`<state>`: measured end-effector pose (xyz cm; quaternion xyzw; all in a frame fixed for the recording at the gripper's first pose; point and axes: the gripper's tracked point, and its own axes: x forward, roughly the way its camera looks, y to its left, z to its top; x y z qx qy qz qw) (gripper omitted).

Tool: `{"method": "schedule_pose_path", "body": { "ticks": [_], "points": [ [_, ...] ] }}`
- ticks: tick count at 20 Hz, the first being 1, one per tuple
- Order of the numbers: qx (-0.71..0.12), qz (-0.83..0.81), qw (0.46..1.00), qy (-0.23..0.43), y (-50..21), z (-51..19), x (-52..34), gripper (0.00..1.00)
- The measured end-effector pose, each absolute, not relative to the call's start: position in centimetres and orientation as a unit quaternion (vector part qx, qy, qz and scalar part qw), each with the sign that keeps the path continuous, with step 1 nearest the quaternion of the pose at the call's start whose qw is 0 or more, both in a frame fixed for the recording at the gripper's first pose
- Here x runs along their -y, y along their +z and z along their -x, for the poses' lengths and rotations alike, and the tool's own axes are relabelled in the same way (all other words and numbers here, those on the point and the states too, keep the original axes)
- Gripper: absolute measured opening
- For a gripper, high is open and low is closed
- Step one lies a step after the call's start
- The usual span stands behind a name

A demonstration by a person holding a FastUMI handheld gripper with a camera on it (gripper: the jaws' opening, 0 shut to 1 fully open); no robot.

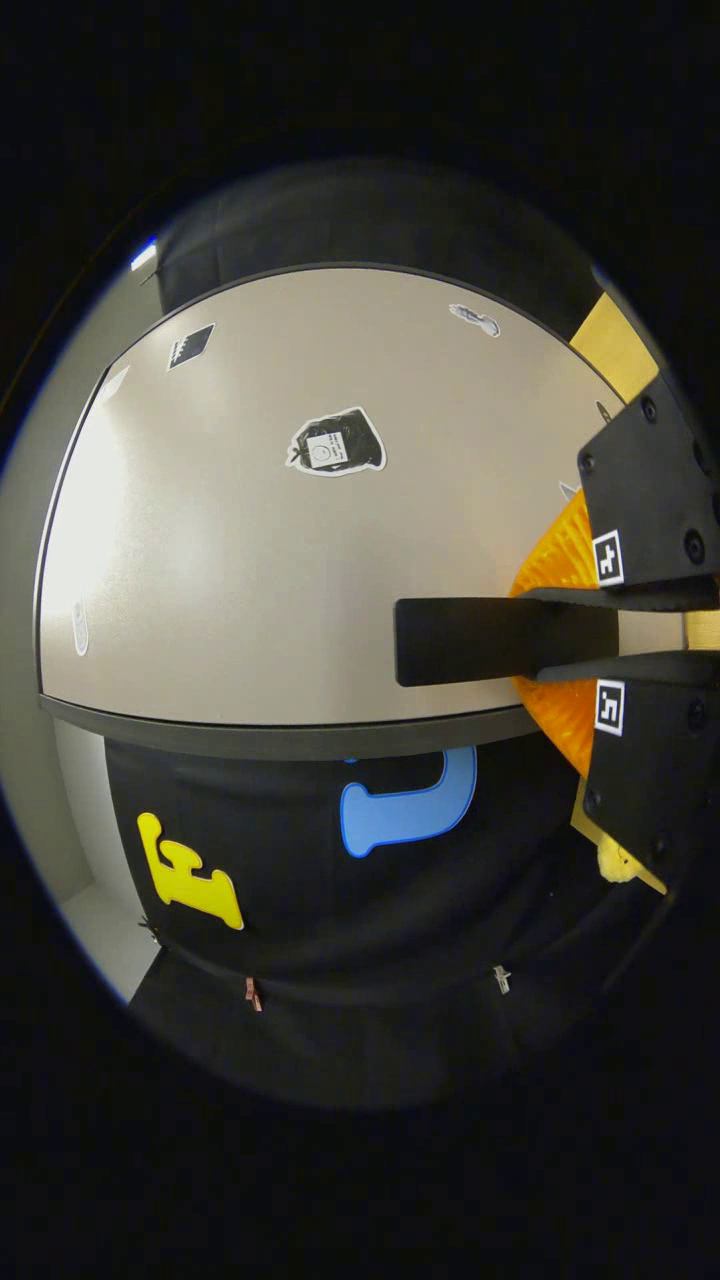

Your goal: Open the shoe cabinet door, grab the shoes and put them into the shoe cabinet, then close the shoe cabinet door.

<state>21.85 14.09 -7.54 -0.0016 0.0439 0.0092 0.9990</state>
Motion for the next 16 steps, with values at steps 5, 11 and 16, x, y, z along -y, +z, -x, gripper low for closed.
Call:
{"method": "schedule_pose_path", "body": {
  "ticks": [5, 11, 16],
  "points": [
    [-0.03, -0.013, 0.999, 0.028, -6.8, -19.0, -14.2, 0.14],
    [-0.03, -0.017, 0.997, 0.064, -6.1, -13.9, -12.4, 0.14],
    [-0.033, -0.025, 0.996, 0.084, -5.7, -10.4, -10.4, 0.14]
  ]
}}
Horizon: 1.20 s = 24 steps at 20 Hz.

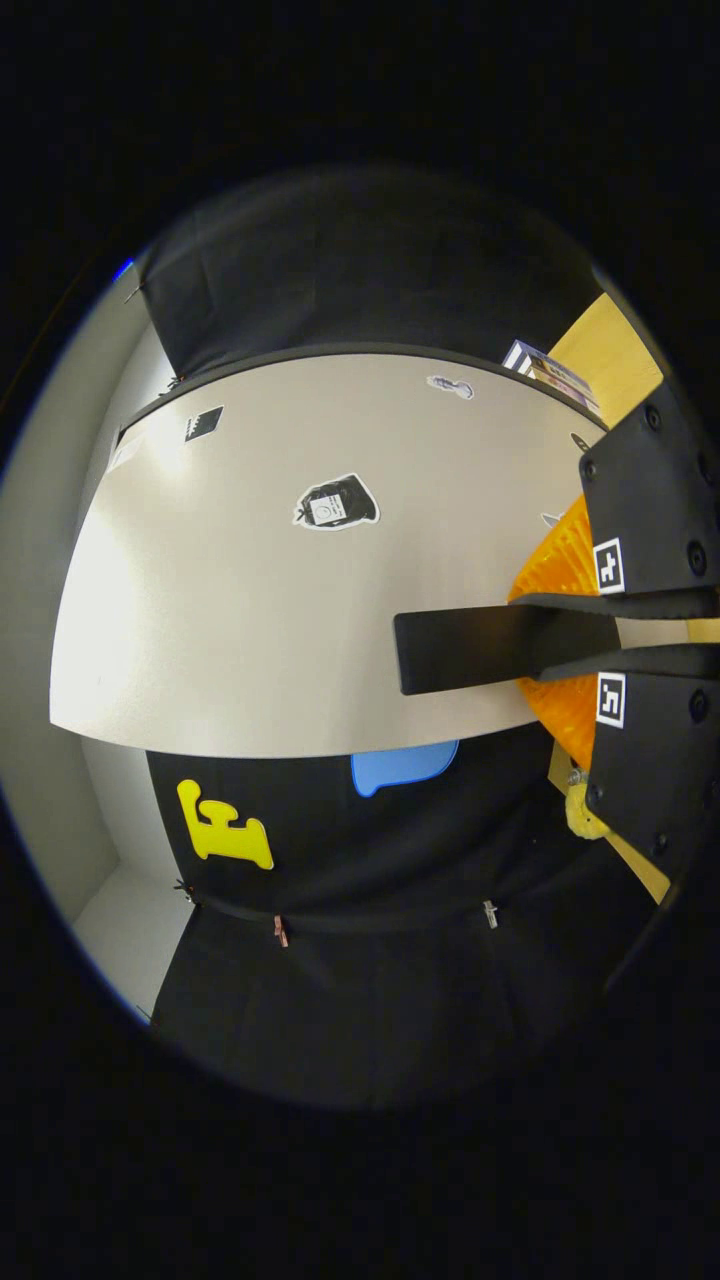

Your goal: Open the shoe cabinet door, grab the shoes and put them into the shoe cabinet, then close the shoe cabinet door.

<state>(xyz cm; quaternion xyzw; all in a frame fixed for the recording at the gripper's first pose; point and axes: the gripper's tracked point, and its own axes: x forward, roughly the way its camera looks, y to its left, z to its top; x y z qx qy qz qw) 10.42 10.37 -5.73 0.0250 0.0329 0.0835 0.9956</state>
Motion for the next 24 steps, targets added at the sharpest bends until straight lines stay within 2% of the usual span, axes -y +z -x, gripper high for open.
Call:
{"method": "schedule_pose_path", "body": {
  "ticks": [10, 24],
  "points": [
    [-0.041, -0.025, 0.994, 0.102, -5.5, -5.7, -6.1, 0.13],
    [-0.057, -0.018, 0.995, 0.077, -5.1, -1.6, 1.1, 0.13]
  ]
}}
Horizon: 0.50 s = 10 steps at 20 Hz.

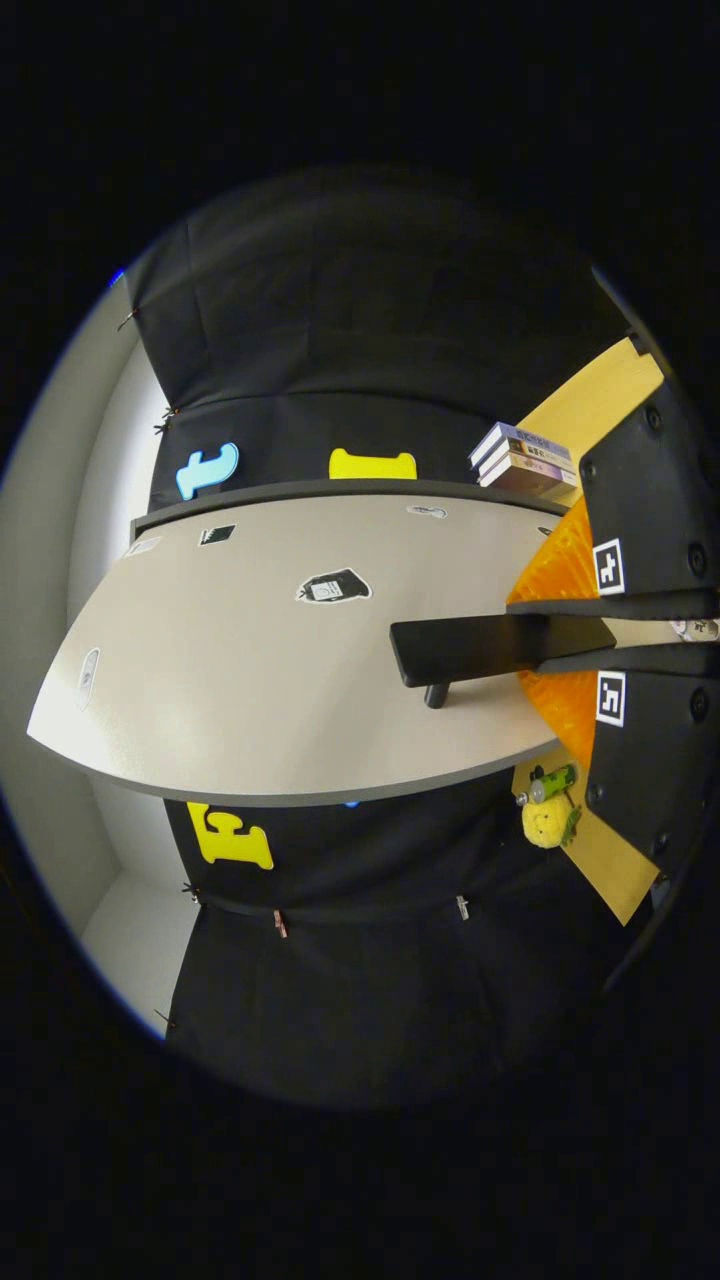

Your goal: Open the shoe cabinet door, grab the shoes and put them into the shoe cabinet, then close the shoe cabinet door.

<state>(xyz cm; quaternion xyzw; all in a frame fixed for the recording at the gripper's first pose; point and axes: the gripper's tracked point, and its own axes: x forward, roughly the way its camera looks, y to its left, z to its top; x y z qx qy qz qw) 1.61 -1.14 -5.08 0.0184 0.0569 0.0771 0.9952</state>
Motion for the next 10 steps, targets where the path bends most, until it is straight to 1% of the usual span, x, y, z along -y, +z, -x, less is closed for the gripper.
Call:
{"method": "schedule_pose_path", "body": {
  "ticks": [10],
  "points": [
    [-0.056, -0.007, 0.997, 0.045, -4.8, 0.1, 6.1, 0.12]
  ]
}}
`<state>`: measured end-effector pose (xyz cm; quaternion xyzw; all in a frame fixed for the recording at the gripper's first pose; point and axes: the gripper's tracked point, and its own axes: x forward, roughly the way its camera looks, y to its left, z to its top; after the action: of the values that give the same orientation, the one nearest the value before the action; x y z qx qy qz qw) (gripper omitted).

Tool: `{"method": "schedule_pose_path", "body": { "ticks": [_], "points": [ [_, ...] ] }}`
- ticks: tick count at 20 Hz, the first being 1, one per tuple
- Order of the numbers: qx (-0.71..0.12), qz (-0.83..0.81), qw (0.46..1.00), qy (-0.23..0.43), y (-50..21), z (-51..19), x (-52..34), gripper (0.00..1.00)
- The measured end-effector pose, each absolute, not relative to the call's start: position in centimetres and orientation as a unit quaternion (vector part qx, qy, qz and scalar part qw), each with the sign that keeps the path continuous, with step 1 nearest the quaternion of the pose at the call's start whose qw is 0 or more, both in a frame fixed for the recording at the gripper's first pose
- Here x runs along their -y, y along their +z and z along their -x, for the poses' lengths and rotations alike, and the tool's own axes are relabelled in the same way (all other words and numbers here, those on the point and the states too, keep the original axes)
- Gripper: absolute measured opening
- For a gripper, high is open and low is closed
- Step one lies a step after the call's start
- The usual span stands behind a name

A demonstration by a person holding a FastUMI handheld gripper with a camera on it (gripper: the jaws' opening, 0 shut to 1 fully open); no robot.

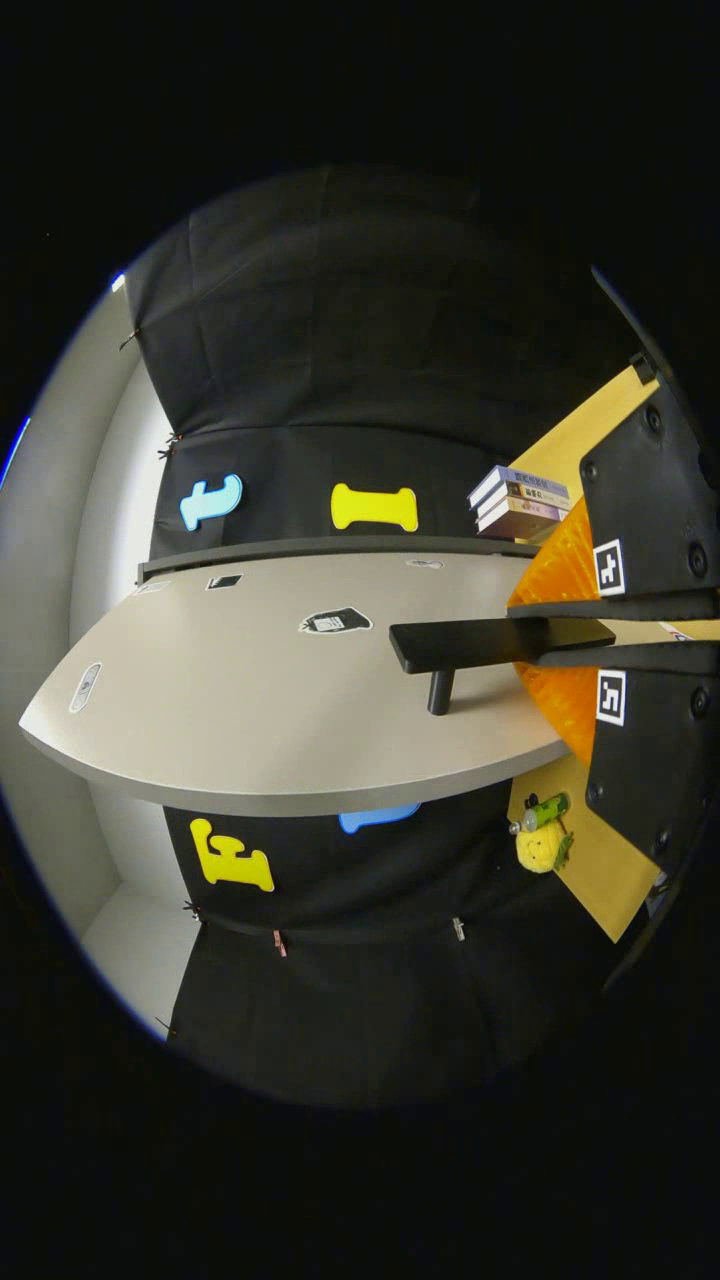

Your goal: Open the shoe cabinet door, grab the shoes and put them into the shoe cabinet, then close the shoe cabinet door.

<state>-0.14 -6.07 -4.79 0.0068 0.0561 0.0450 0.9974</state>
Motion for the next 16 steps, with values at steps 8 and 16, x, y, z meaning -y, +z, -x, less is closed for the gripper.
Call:
{"method": "schedule_pose_path", "body": {
  "ticks": [8, 16],
  "points": [
    [-0.054, -0.015, 0.998, 0.021, -3.8, 0.9, 10.5, 0.11],
    [-0.055, -0.008, 0.998, 0.029, -3.1, 1.6, 14.7, 0.11]
  ]
}}
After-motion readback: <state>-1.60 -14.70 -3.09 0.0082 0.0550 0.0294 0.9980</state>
